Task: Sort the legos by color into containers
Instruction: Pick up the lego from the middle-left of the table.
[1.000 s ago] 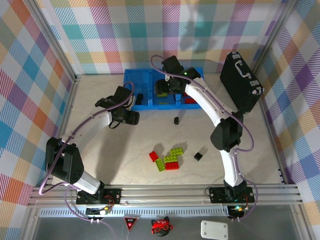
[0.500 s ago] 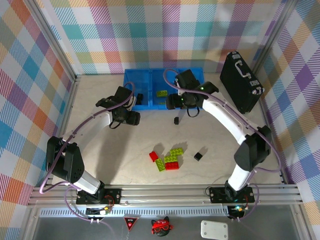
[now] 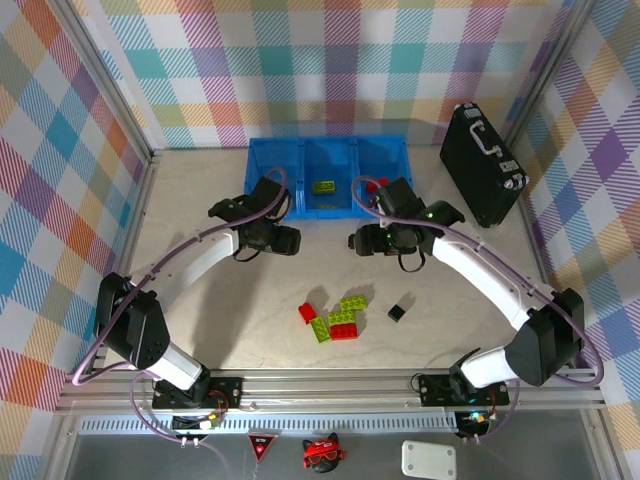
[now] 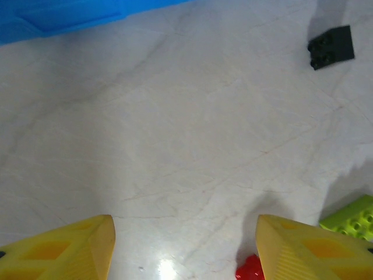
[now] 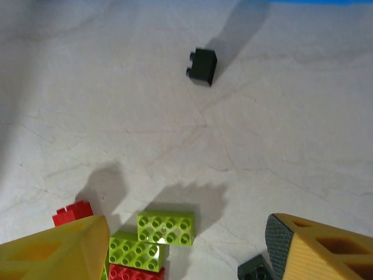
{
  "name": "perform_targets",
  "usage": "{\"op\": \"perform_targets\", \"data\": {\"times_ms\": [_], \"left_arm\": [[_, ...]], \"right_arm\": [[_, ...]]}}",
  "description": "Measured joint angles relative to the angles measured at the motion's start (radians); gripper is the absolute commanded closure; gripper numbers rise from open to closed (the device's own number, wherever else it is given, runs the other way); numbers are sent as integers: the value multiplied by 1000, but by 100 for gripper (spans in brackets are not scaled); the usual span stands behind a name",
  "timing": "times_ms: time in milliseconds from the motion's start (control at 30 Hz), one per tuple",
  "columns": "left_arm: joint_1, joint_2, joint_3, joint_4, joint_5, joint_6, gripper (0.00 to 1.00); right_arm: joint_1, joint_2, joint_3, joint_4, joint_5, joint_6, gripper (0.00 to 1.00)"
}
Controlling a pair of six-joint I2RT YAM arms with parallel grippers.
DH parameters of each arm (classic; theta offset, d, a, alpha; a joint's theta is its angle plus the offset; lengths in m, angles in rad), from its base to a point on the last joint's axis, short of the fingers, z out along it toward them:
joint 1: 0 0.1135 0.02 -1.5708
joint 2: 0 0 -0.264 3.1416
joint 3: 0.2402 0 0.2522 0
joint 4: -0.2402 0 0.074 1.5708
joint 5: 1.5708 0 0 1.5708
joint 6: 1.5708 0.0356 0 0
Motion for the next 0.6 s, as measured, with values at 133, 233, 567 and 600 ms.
{"op": "perform_targets", "data": {"times_ms": [133, 233, 567, 600], "left_arm": [[-60, 9, 2, -16, -6, -71, 35], [-102, 13, -2, -26, -9, -134, 35], [-231, 10, -154, -15, -37, -428, 37], [-243, 10, -166, -9, -43, -460, 37]], "right_arm": [[0, -22, -74, 3, -11, 16, 28], [0, -40, -123, 3, -13, 32, 28], [0, -114, -222, 19, -14, 55, 28], [0, -116, -227, 19, -14, 55, 28]]}}
